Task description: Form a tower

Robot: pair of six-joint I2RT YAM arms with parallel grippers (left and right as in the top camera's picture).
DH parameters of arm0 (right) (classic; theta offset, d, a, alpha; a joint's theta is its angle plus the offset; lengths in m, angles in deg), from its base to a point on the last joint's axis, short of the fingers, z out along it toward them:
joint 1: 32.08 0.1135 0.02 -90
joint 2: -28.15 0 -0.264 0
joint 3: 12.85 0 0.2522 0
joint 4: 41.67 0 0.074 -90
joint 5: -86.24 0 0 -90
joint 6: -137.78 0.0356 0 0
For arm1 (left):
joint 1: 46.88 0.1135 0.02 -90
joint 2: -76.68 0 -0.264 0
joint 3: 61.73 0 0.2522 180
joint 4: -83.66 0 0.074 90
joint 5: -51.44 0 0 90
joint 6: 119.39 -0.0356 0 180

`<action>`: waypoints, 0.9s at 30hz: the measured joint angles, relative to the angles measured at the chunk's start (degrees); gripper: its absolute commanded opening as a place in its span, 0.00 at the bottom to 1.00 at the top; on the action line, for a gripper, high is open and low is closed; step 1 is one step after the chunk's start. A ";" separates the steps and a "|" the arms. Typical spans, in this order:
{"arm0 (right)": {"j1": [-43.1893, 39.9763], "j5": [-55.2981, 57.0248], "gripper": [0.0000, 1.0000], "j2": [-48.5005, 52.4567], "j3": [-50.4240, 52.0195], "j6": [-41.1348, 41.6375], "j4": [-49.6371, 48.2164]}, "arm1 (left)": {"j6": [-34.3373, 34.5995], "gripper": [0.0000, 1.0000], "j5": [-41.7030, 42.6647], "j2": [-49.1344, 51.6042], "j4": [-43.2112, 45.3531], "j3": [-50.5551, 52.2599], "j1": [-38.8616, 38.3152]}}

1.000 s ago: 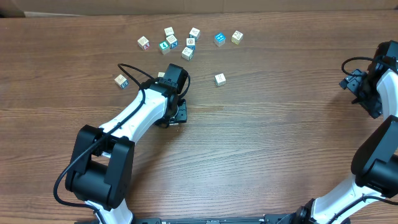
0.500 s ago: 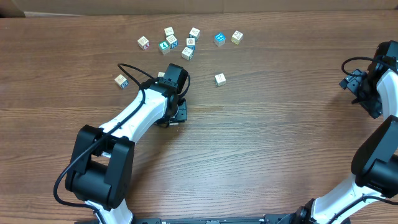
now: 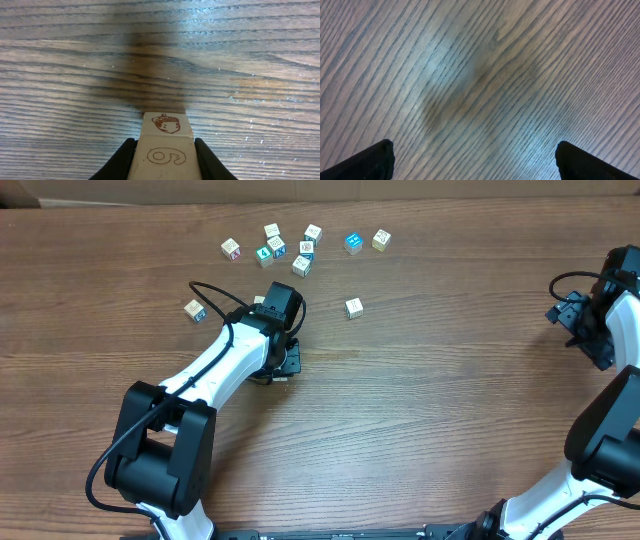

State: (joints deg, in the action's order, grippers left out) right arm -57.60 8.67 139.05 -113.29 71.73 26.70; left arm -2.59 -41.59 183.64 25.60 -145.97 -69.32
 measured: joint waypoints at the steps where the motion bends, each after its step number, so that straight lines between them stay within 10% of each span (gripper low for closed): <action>1: 0.00 0.02 1.00 0.00 0.00 0.00 0.02 | 0.00 0.25 -0.02 0.00 0.00 0.00 0.00; 17: 0.00 -0.02 1.00 0.00 0.00 -0.04 0.02 | 0.00 0.32 -0.02 0.00 0.02 0.00 0.00; 27: 0.00 0.00 1.00 0.00 0.00 0.00 0.00 | 0.00 0.74 -0.02 0.00 0.02 0.00 0.00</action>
State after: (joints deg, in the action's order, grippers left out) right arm -57.60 8.67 139.05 -113.29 71.73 26.70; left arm -2.59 -41.61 183.64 25.62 -145.97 -69.32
